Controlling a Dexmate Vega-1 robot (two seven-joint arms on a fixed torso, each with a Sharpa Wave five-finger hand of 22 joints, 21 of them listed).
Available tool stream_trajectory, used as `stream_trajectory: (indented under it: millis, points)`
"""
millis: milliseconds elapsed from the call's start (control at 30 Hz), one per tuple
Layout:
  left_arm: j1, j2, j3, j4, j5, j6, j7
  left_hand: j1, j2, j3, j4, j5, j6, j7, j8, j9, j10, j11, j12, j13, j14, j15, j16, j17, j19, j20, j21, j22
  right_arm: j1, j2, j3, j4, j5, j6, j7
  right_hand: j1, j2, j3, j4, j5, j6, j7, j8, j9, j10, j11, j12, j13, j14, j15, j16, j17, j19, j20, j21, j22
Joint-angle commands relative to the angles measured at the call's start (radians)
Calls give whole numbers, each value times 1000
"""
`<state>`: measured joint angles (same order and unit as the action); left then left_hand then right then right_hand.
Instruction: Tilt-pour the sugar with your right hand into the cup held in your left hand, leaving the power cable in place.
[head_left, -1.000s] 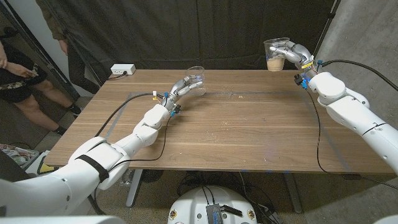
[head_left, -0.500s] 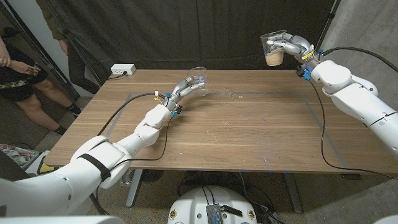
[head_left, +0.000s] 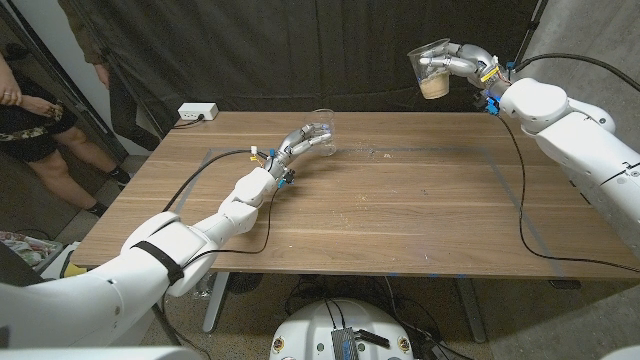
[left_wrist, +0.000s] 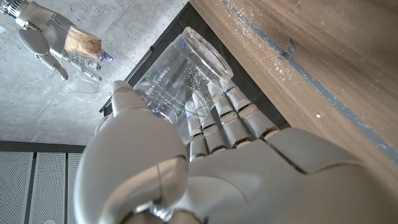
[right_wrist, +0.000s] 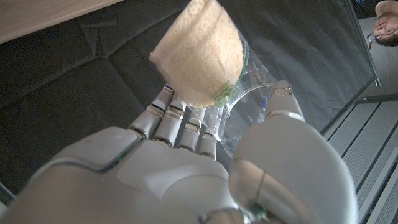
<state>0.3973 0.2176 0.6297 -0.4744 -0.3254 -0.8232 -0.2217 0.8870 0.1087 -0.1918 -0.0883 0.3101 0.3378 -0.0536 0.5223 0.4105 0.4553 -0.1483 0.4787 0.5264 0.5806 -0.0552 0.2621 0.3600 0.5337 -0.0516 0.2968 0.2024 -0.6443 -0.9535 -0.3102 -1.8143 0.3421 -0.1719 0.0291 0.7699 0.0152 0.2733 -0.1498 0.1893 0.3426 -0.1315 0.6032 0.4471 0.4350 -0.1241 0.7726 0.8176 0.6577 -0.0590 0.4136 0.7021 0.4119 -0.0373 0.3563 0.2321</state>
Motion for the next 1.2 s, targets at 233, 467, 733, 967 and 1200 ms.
stream_trajectory:
  millis: [233,467,733,967,1200]
  points:
    - [-27,-24,6,60,-9,-13,-38,6,9,-12,1,-3,10,2,6,6,10,0,9,7,9,-122,-9,7,-1,-26,6,4,101,-6,-69,-44,-35,-86,96,13,28,6,10,-2,5,5,4,4,9,1,-3,7,9,-174,-2,7,0,12,-2,2]
    - [-37,-31,13,69,-5,-16,-47,8,10,-14,2,-4,9,1,6,6,10,-1,8,9,11,-120,-10,9,-2,-26,6,5,121,-9,-91,-57,-42,-115,131,11,29,6,11,-3,10,4,3,4,13,3,-3,6,12,-173,-2,9,-5,16,-5,1]
    - [-48,-46,21,81,-3,-5,-58,9,12,-17,3,-5,11,1,8,6,10,0,8,11,12,-121,-12,12,-3,-26,7,5,144,-18,-114,-82,-56,-155,169,9,28,4,11,-3,10,8,0,4,10,5,-6,8,13,-172,-3,12,-10,19,-8,-1]
    - [-59,-59,29,87,-1,1,-72,11,15,-19,5,-7,8,3,7,7,8,-2,7,14,13,-121,-14,15,-4,-26,7,5,161,-22,-141,-99,-70,-189,203,9,29,5,11,-3,12,8,-2,3,9,5,-8,8,13,-173,-5,14,-16,20,-11,-2]
    - [-66,-67,35,90,-1,11,-85,12,17,-21,6,-8,8,6,7,7,10,0,7,16,12,-119,-16,17,-5,-25,8,5,172,-20,-158,-103,-81,-204,225,8,30,4,11,-4,16,9,-3,4,12,7,-8,10,13,-172,-7,16,-21,23,-14,-3]
